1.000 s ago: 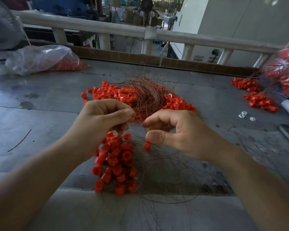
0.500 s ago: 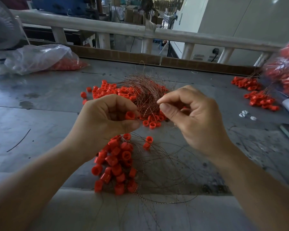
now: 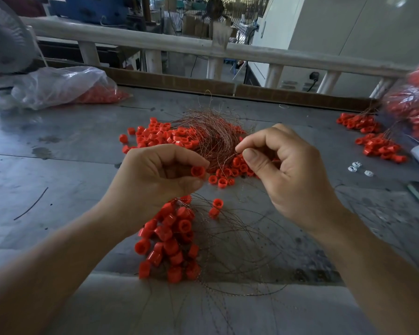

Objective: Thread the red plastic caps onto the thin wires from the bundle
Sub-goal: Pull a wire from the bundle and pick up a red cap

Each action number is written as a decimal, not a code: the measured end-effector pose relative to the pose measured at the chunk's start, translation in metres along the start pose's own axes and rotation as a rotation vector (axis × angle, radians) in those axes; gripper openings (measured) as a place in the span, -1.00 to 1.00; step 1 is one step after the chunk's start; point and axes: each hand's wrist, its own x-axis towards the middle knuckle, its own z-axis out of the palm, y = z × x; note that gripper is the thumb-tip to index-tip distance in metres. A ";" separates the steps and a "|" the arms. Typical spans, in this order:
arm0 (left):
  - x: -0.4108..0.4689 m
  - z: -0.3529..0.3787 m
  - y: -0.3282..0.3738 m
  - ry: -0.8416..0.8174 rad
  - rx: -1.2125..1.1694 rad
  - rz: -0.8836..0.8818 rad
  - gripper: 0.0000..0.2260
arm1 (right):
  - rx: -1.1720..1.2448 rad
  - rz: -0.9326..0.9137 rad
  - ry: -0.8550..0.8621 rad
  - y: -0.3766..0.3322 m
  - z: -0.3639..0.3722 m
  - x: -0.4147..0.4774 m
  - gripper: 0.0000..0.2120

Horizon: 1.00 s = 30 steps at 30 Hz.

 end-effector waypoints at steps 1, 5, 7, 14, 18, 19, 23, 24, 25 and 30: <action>0.000 0.000 0.000 -0.002 -0.008 0.000 -0.77 | -0.006 0.000 -0.004 0.000 0.000 0.000 -0.94; -0.002 -0.001 0.000 -0.024 -0.011 -0.003 -0.76 | -0.013 -0.005 -0.005 0.000 -0.002 0.001 -0.94; -0.001 0.000 0.000 -0.026 -0.002 -0.010 -0.75 | -0.005 0.001 -0.008 0.000 -0.003 0.001 -0.93; -0.002 0.001 0.000 -0.024 -0.003 -0.052 -0.72 | 0.024 0.011 -0.033 -0.003 0.002 -0.003 -0.91; -0.002 0.003 0.000 0.004 0.024 -0.047 -0.71 | 0.082 0.015 -0.030 -0.006 0.006 -0.005 -0.90; -0.002 0.004 0.000 0.015 0.041 -0.037 -0.71 | 0.087 0.018 -0.032 -0.007 0.007 -0.005 -0.90; -0.004 0.009 0.002 0.095 0.161 0.027 -0.68 | 0.124 0.027 -0.028 -0.010 0.012 -0.007 -0.87; -0.005 0.010 0.002 0.110 0.188 0.038 -0.67 | 0.135 0.033 -0.028 -0.010 0.014 -0.007 -0.87; -0.007 0.012 0.002 0.118 0.199 0.050 -0.68 | 0.148 0.039 -0.031 -0.011 0.015 -0.007 -0.87; -0.010 0.017 0.007 0.094 0.167 0.084 -0.69 | 0.171 0.057 -0.091 -0.011 0.024 -0.010 -0.89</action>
